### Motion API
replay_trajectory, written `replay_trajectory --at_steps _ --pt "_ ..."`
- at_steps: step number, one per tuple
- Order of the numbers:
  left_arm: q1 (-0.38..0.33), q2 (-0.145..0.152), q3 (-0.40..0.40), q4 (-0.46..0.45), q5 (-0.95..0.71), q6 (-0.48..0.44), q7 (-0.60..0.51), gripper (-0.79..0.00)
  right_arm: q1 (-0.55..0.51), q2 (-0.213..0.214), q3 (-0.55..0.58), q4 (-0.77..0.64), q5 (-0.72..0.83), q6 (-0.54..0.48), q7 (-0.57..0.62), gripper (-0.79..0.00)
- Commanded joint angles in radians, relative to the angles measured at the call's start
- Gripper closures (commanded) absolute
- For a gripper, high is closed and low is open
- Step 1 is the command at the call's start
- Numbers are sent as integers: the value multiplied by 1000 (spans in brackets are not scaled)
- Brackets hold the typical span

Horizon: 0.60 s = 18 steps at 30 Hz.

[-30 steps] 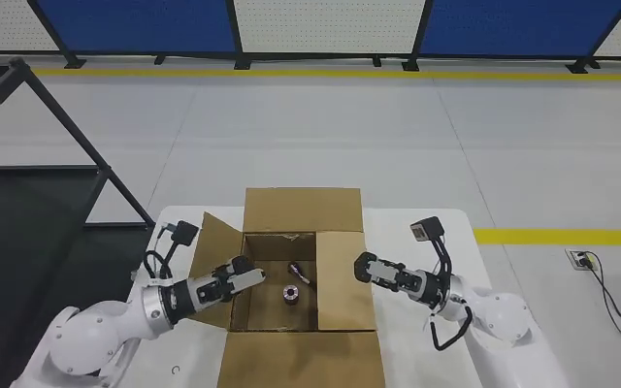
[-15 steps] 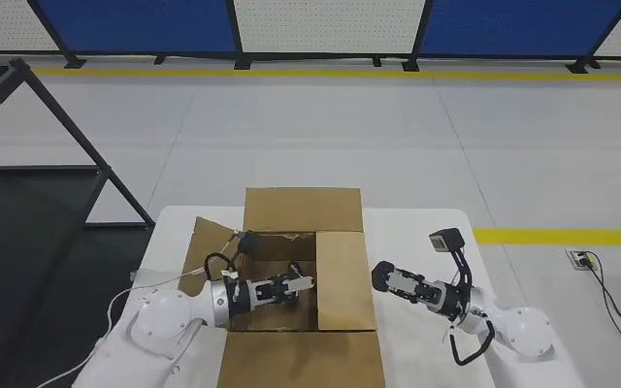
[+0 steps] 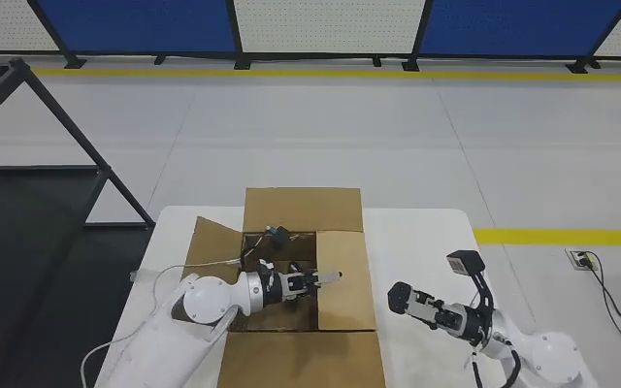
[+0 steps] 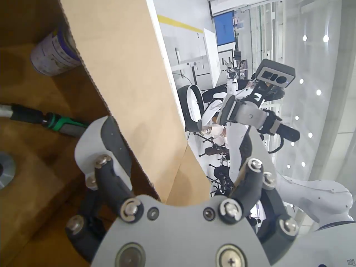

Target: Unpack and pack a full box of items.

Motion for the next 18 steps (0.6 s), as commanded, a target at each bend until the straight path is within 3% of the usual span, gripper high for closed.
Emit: replay_trajectory --at_steps 1,13,18 --pt "-12 -8 2 0 -17 -10 9 -785 -14 4 9 -7 16 -9 10 -785" --pt "-38 -23 -28 -153 43 -19 96 -785 -89 18 41 -62 56 -58 -60 -785" --pt "-52 -40 4 -152 61 -10 126 -785 -95 19 47 -62 47 -51 -82 -785"
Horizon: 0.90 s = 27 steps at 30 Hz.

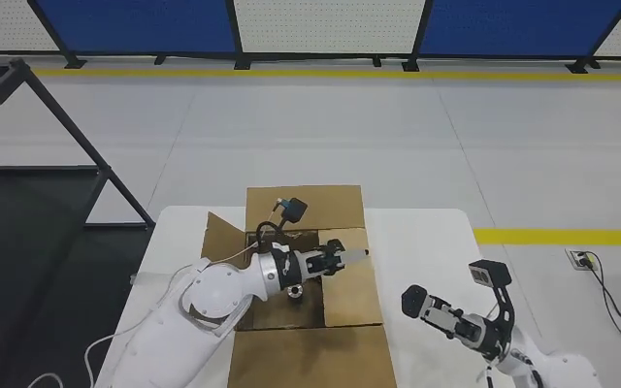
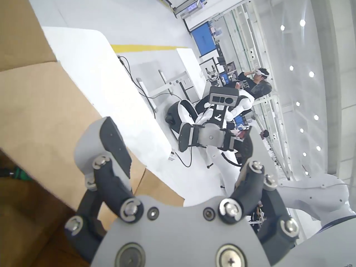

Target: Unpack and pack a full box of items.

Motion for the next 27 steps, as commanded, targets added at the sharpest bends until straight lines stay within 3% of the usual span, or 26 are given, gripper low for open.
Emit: replay_trajectory --at_steps 1,6,12,16,22,27 --pt "-8 -9 16 11 3 -2 10 -785 0 0 0 0 1 -1 3 -785" --pt "-5 -15 10 20 31 -23 27 -785 -9 2 -12 -24 -8 10 -1 -785" --pt "90 24 -97 24 100 -27 -50 -785 8 8 -22 -7 -19 30 -10 -785" --pt "166 52 -182 -13 108 -37 -124 -785 62 9 -46 52 -156 132 -134 -785" --pt "240 72 -247 -47 110 -31 -176 -785 145 12 -113 170 -247 212 -110 -785" --pt "258 72 -247 -40 122 -22 -162 -785 179 13 -161 231 -243 201 -64 -785"
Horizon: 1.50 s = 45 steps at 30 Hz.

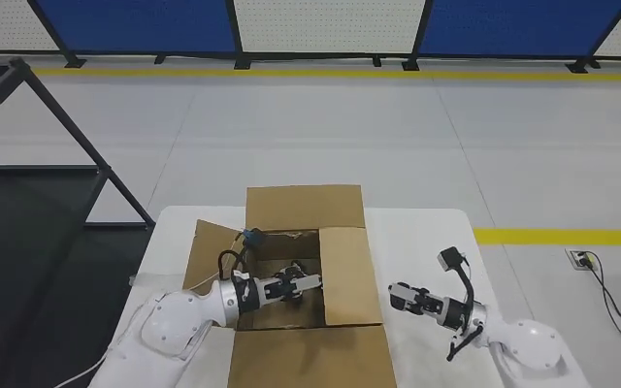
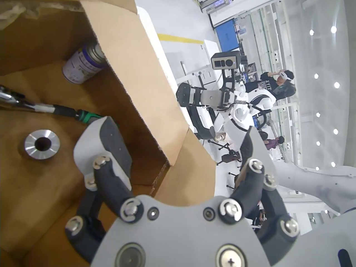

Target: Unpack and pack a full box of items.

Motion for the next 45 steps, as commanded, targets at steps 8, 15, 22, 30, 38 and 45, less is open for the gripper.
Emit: replay_trajectory --at_steps 8,15,22,30,38,45 --pt "-22 -16 41 38 13 11 51 -785 -9 7 -38 10 90 -89 130 -785" --pt "-57 -37 97 80 12 14 84 -785 -18 15 -51 0 113 -110 158 -785" --pt "-95 -63 144 111 -19 6 129 -785 -25 22 -37 -7 151 -131 139 -785" --pt "-142 -90 187 132 -43 8 159 -785 -73 37 15 -81 241 -194 166 -785" --pt "-163 -109 202 122 -52 -12 184 -785 -99 50 36 -132 296 -220 222 -785" --pt "-194 -132 235 124 -41 3 221 -785 -112 62 34 -196 328 -228 253 -785"
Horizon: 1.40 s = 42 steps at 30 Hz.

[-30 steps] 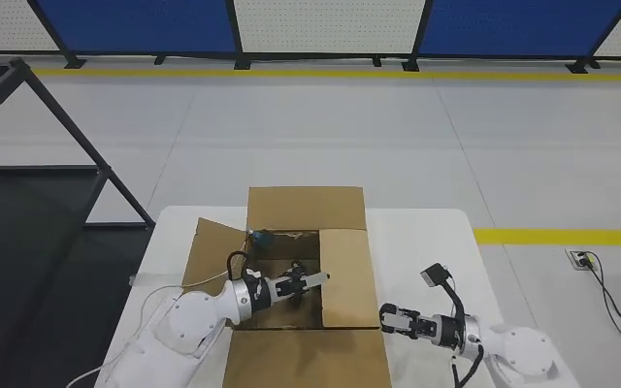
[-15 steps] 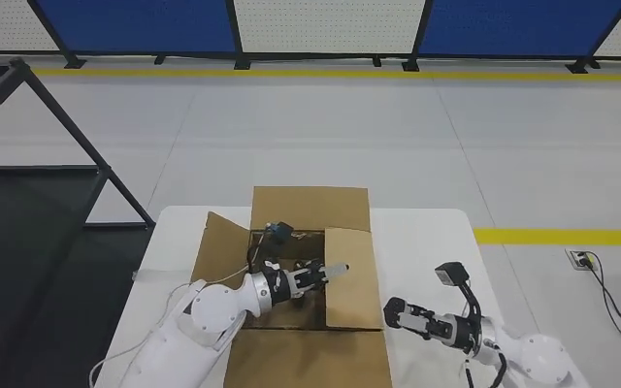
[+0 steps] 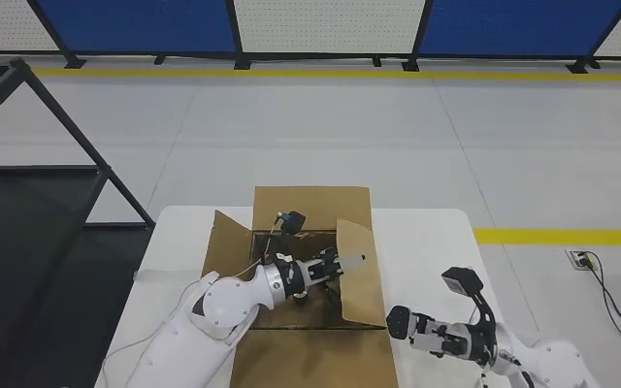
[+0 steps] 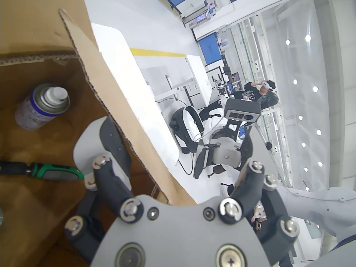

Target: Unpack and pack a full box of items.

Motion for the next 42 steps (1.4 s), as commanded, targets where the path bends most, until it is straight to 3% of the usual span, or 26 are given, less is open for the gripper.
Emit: replay_trajectory --at_steps 1,8,14,28,37,42 --pt "-9 -10 20 9 1 0 15 -785 -9 4 -1 -28 -2 -1 -1 -785" --pt "-31 -45 73 28 -1 -55 101 -785 -38 20 -11 -110 -28 -9 -9 -785" --pt "-27 -70 101 35 9 -130 155 -785 -81 24 19 -130 -66 -28 -128 -785" --pt "-17 -77 96 23 15 -133 155 -785 -132 30 69 -175 -37 -72 -179 -785" --pt "-88 -125 166 87 4 -99 119 -785 -192 42 129 -239 -2 -90 -165 -785" --pt "-134 -163 209 161 -23 -110 110 -785 -201 45 124 -261 -85 -55 -210 -785"
